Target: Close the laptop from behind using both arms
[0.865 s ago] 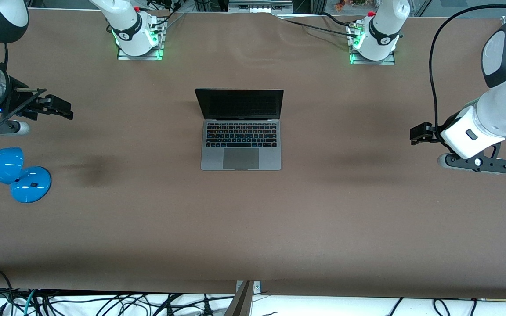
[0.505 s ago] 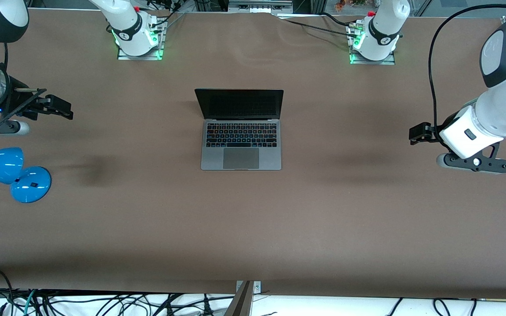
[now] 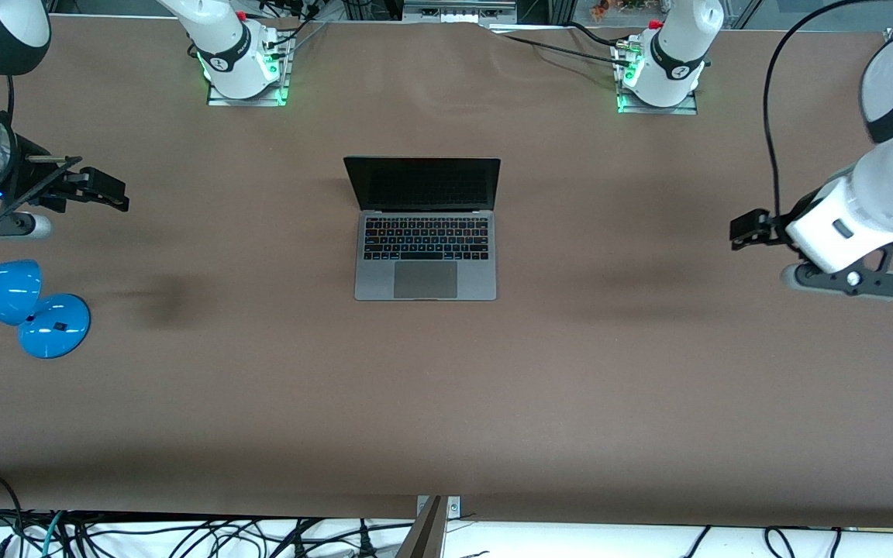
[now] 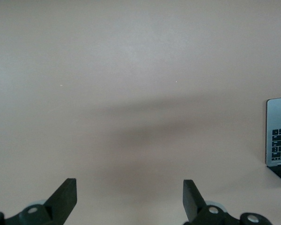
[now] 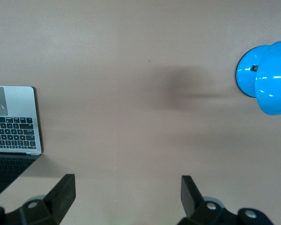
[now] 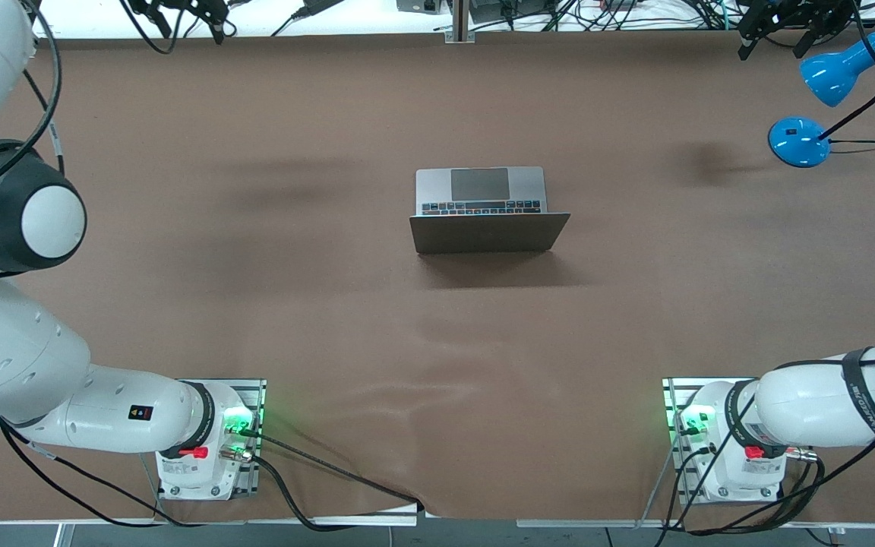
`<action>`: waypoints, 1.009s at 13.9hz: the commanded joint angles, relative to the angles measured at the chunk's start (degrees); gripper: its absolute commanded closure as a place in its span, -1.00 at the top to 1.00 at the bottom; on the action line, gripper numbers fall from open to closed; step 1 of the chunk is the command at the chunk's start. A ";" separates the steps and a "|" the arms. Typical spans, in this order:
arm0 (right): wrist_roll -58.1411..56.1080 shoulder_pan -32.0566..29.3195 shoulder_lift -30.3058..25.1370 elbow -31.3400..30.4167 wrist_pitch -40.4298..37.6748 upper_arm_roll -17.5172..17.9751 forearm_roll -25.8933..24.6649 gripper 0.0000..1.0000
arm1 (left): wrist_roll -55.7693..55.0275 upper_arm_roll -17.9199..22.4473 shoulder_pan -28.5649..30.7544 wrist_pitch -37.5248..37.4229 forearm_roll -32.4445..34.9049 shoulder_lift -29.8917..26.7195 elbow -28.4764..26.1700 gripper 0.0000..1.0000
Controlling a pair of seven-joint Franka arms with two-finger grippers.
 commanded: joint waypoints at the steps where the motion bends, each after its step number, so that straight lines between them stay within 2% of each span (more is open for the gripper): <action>1: 0.82 -0.48 -0.79 -0.37 -0.10 0.51 0.91 1.00 | 1.46 -0.20 1.61 -1.15 1.24 -4.30 -1.86 1.00; 6: 1.00 -0.48 -0.52 -0.64 -0.36 0.59 0.91 1.00 | 1.28 -0.28 2.76 -0.62 1.15 -7.99 -5.28 1.00; 8: 0.30 -0.48 -0.52 -0.90 -0.54 0.68 0.91 1.00 | 0.93 -0.29 2.76 0.52 1.24 -10.71 -8.79 1.00; 12: 0.21 -0.39 -0.44 -0.90 -0.01 1.12 0.82 1.00 | 0.76 -0.46 2.85 7.37 1.15 -18.27 -21.09 1.00; 14: -0.32 -0.39 -0.26 -0.99 -0.27 1.82 0.82 1.00 | 0.67 -0.55 2.85 7.03 1.15 -18.63 -21.64 1.00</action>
